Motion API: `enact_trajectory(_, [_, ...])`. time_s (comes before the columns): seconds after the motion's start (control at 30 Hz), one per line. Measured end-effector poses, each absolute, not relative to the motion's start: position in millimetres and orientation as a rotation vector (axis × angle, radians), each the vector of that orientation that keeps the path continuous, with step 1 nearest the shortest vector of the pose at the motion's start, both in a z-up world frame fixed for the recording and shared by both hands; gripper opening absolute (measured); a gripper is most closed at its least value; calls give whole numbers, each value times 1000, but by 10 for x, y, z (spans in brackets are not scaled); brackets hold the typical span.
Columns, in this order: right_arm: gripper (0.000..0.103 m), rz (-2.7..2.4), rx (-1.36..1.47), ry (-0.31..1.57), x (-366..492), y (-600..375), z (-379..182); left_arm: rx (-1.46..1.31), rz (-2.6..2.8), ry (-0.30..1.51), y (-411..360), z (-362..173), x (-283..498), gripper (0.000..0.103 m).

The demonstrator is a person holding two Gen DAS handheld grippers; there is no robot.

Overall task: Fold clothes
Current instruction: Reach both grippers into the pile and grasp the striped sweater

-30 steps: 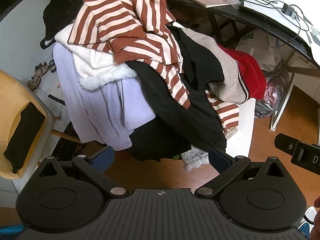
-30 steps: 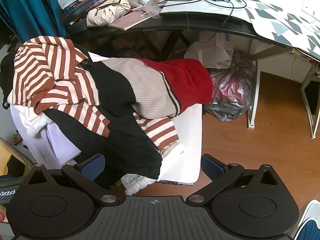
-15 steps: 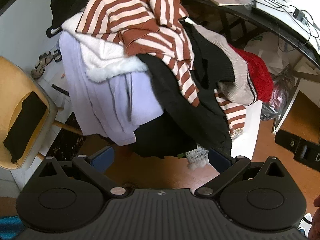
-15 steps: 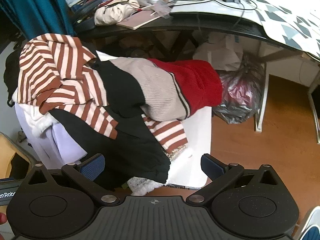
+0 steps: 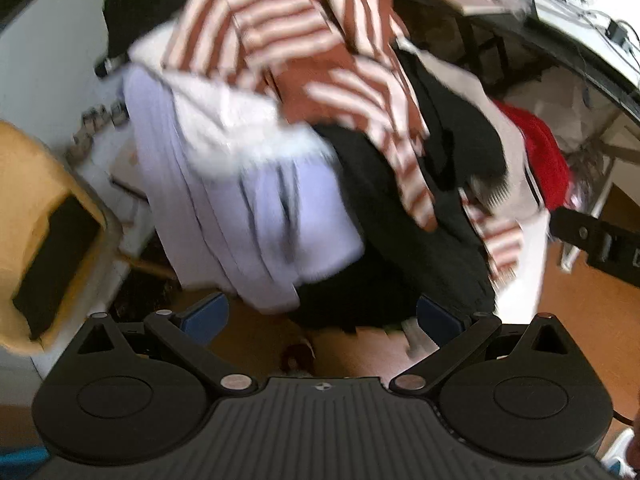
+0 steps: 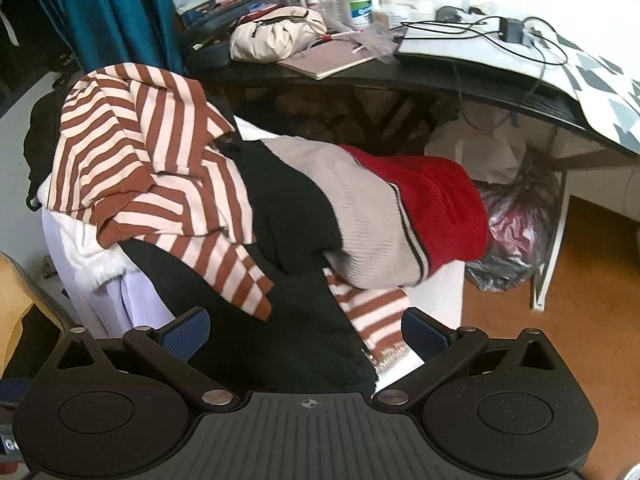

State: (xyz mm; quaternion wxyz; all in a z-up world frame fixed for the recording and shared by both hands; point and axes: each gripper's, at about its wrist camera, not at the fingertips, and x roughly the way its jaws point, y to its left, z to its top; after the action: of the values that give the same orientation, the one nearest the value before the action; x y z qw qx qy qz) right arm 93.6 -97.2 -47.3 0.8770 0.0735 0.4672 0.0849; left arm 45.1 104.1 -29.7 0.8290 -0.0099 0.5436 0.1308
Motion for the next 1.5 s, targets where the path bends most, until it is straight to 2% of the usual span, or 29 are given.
enact_trajectory(0.2, [101, 117, 129, 796, 1370, -726, -377, 302, 186, 903, 1175, -209, 868, 102])
enact_trajectory(0.37, [98, 122, 273, 797, 1457, -465, -612, 494, -73, 756, 1415, -117, 1192, 102])
enact_trajectory(0.5, [96, 125, 391, 801, 1518, -255, -810, 705, -238, 680, 1544, -285, 1373, 102])
enact_trajectory(0.53, [94, 126, 420, 802, 1533, -203, -859, 761, -268, 671, 1570, -368, 1402, 99])
enact_trajectory(0.6, [85, 128, 479, 803, 1563, -98, -958, 882, -327, 653, 1622, -566, 1443, 87])
enact_trajectory(0.63, [85, 129, 509, 803, 1578, -46, -1008, 930, -358, 644, 1651, -641, 1457, 79])
enact_trajectory(0.73, [81, 134, 553, 802, 1524, 58, -1138, 1031, -456, 617, 1743, -773, 1483, 75])
enact_trajectory(0.9, [73, 110, 567, 801, 1519, 110, -1229, 1104, -572, 556, 1844, -750, 1500, 75])
enact_trajectory(1.23, [73, 68, 561, 846, 1552, 192, -1294, 1109, -492, 450, 1946, -688, 1683, 72])
enact_trajectory(1.33, [73, 56, 555, 853, 1576, 213, -1298, 1132, -438, 405, 1926, -776, 1707, 88])
enact_trajectory(1.37, [73, 50, 554, 856, 1585, 216, -1306, 1156, -431, 395, 1906, -849, 1705, 86])
enact_trajectory(1.4, [73, 47, 544, 859, 1588, 223, -1319, 1150, -439, 401, 1895, -883, 1709, 82])
enact_trajectory(1.43, [73, 43, 532, 862, 1590, 230, -1334, 1120, -458, 420, 1892, -884, 1718, 57])
enact_trajectory(1.47, [73, 41, 515, 861, 1584, 241, -1347, 1089, -478, 438, 1889, -884, 1727, 24])
enact_trajectory(1.5, [73, 40, 498, 858, 1576, 249, -1360, 1058, -497, 457, 1886, -885, 1735, 14])
